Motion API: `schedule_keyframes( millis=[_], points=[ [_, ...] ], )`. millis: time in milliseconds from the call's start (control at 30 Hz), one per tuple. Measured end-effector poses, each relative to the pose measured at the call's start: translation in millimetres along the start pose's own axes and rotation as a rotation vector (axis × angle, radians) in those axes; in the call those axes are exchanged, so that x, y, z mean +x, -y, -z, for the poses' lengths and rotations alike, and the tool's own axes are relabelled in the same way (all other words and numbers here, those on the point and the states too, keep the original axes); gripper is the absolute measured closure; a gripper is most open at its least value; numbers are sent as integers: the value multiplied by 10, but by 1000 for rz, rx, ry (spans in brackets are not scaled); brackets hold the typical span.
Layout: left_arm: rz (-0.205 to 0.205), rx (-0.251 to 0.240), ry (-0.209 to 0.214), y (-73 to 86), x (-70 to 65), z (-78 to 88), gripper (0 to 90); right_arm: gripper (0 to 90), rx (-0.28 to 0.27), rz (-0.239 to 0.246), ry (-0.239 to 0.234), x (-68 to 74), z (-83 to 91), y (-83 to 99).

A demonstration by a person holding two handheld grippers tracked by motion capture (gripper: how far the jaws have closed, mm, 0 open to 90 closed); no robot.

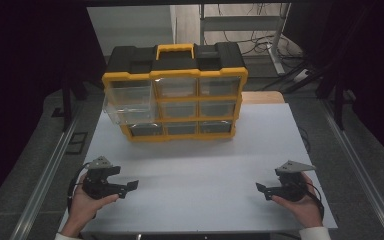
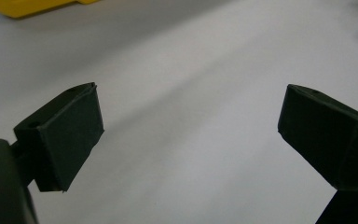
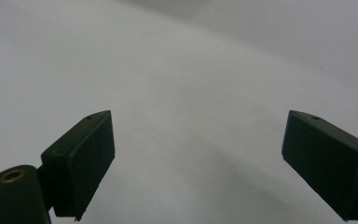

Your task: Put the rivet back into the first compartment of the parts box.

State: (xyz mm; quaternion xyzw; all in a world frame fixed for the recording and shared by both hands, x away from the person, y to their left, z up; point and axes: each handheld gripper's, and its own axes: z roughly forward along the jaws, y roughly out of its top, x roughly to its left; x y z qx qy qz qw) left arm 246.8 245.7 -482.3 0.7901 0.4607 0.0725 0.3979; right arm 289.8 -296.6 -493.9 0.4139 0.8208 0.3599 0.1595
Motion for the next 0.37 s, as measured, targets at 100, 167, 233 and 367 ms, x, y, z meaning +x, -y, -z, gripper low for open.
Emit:
schedule_keyframes(
  millis=[100, 167, 233, 367],
  points=[
    [-2, -1, -1, -7, -9, -19, 74, 98, -27, -11, -20, 7, 33, -24],
    [-3, -2, -1, -11, -11, -28, 75, 99, -29, -14, -22, 8, 40, -30],
    [-4, 0, -3, -9, -12, -38, 75, 98, -28, -13, -22, 6, 39, -28],
    [-2, 1, -1, 6, -10, -60, 75, 97, -29, -11, -21, 3, 40, -30]
  ],
)
